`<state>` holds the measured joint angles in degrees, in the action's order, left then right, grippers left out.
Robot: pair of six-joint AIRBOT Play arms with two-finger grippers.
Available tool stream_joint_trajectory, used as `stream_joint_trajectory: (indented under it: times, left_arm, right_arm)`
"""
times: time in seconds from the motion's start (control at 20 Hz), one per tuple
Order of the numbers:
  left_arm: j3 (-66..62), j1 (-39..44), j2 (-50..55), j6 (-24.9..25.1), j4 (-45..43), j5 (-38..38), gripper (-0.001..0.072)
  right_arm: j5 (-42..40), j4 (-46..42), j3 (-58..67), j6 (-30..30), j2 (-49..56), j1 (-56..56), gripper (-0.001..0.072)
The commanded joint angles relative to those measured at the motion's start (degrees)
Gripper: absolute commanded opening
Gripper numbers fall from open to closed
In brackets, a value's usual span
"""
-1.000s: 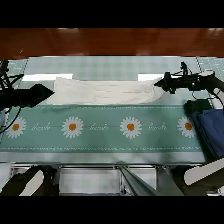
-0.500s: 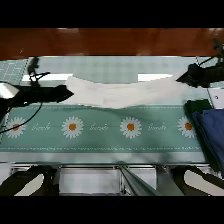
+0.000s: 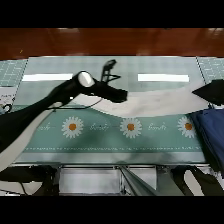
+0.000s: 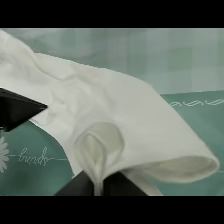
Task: Fold the shirts.
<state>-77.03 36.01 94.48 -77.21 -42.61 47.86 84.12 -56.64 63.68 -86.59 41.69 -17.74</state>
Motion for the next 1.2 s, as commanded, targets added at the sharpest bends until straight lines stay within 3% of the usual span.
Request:
stream_joint_trajectory:
  times: [0.0, 0.3, 0.5, 0.75, 0.95, 1.15]
  left_arm:
    - [-11.5, 7.61, 10.51, -4.24, 0.2, 3.91, 0.0019]
    - [-17.64, 14.91, 13.88, -6.62, 1.36, 6.36, 0.0019]
    - [-17.64, 12.41, 12.5, -3.43, 0.76, 10.97, 0.002]
    - [-13.92, -12.41, 0.7, -3.43, -6.95, 19.58, 0.002]
    - [0.35, -32.09, -17.09, 1.29, -6.91, 20.17, 0.002]
    - [12.09, -42.45, -32.46, 4.79, -6.91, 21.2, 0.002]
  right_arm:
    - [3.23, 2.05, -0.72, -2.03, -6.62, -0.07, 0.0023]
    - [3.58, 2.91, -0.72, -2.86, -8.39, -0.07, 0.0023]
    - [2.27, 3.3, -0.72, -3.63, -8.24, 0.0, 0.0023]
    - [-2.64, 8.2, -0.72, -3.58, -3.17, 5.9, 0.0023]
    - [-18.95, 11.72, -0.66, -3.23, 7.48, 23.06, 0.0023]
    - [-35.93, 18.67, -0.63, 0.68, 23.61, 37.13, 0.0023]
